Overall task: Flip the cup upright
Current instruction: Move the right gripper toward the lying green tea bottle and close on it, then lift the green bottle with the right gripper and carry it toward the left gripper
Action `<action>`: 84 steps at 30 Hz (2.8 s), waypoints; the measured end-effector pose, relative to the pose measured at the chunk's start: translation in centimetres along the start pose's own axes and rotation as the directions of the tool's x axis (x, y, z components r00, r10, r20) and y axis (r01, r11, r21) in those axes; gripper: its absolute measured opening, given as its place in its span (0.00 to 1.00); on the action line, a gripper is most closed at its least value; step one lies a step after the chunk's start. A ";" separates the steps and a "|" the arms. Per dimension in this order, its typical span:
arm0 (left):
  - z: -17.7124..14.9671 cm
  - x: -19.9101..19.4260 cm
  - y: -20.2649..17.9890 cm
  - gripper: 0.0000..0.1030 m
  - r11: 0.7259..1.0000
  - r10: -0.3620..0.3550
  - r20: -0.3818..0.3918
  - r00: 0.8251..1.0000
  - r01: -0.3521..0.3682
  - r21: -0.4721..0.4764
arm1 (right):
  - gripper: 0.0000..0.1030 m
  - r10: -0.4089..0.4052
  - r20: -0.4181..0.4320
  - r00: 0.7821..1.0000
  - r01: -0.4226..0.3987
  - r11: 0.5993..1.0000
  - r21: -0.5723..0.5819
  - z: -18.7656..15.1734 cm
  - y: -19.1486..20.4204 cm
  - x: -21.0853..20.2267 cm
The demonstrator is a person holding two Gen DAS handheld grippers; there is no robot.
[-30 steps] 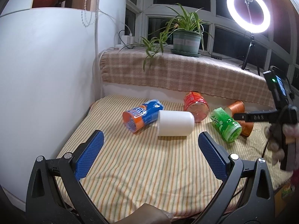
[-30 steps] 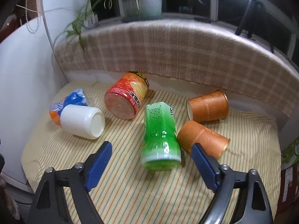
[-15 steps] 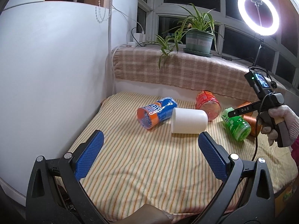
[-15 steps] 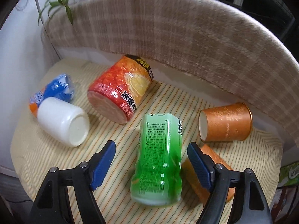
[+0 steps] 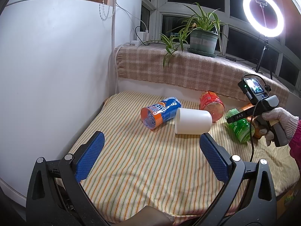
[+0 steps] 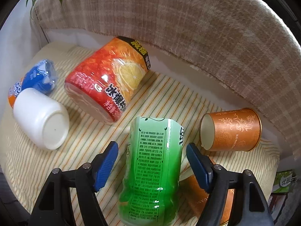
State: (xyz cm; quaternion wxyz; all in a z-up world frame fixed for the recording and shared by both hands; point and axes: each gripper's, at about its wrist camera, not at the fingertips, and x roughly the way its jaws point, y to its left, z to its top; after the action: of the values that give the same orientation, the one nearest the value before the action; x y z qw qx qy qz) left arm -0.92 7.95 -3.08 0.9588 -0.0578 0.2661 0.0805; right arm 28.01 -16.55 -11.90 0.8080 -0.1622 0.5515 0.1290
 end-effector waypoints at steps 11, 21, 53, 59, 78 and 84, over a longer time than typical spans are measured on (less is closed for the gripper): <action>0.0 -0.2 0.4 0.99 1.000 0.010 0.006 1.000 -0.010 -0.006 | 0.63 -0.028 -0.014 1.000 0.027 0.999 -0.019 0.3 0.2 2.2; 0.1 -0.5 0.4 0.99 1.000 0.004 0.008 1.000 -0.004 -0.003 | 0.62 0.032 0.078 0.996 -0.032 0.999 -0.003 -0.7 0.9 -1.3; 0.4 0.5 -2.9 0.99 0.995 -0.091 -0.035 0.995 0.093 0.040 | 0.62 0.447 0.252 0.858 -0.512 0.782 0.356 -15.2 2.0 -7.3; 0.5 0.8 -4.1 0.99 0.991 -0.122 -0.051 0.991 0.125 0.054 | 0.62 0.428 0.245 0.870 -0.493 0.782 0.382 -15.7 2.3 -6.0; 0.7 1.6 -8.0 0.99 0.970 -0.206 -0.099 0.973 0.217 0.109 | 0.80 0.311 0.302 0.901 -0.408 0.843 0.350 -16.2 1.1 -7.3; 0.8 2.1 -9.4 0.99 0.958 -0.245 -0.126 0.961 0.260 0.123 | 0.81 0.238 0.344 0.908 -0.360 0.863 0.354 -18.1 0.3 -9.5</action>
State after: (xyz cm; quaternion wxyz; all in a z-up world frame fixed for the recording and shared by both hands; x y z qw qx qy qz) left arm 3.00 -0.91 -2.82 0.9469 -0.0291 0.3138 -0.0645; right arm 9.10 -23.90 -9.18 0.8652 0.1196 0.4606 0.1578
